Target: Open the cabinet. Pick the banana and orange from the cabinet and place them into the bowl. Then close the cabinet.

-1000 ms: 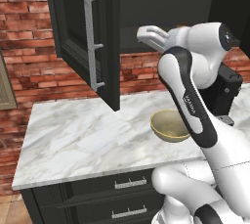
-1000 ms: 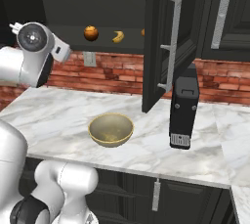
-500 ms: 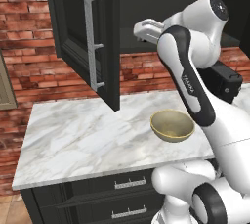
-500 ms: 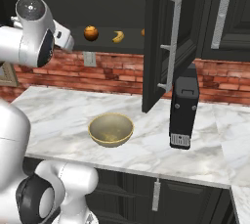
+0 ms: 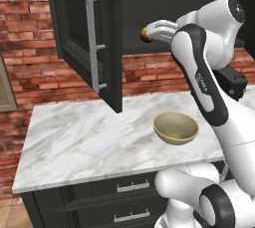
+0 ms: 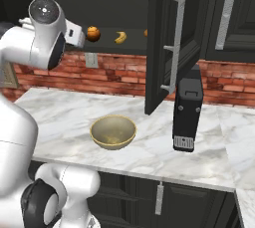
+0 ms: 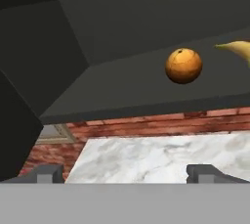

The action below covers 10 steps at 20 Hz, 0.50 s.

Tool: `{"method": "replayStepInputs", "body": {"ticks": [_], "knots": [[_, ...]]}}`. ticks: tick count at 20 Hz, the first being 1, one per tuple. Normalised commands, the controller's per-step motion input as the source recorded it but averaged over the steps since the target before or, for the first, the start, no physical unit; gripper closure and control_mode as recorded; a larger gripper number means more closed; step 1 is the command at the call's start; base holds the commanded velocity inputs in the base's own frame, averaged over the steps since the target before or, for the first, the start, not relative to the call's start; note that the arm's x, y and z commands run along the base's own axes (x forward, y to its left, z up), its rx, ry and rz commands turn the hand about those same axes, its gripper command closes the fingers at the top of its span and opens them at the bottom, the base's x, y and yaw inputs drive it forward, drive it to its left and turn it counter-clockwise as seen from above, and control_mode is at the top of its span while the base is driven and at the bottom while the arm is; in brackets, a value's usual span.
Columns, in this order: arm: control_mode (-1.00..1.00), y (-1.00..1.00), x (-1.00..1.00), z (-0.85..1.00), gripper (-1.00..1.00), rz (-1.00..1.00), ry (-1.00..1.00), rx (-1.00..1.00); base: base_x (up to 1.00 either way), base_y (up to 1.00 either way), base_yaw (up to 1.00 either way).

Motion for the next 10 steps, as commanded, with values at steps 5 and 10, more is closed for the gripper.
{"method": "replayStepInputs", "body": {"ticks": [5,10], "knots": [[-1.0,-0.35,0.11,-0.15,-1.0,0.05,-0.28,-0.11,0.0,0.0,0.0],[-1.0,-0.12,0.16,-0.18,-1.0,0.0,-0.17,-0.14,0.0,0.0,0.0]]}}
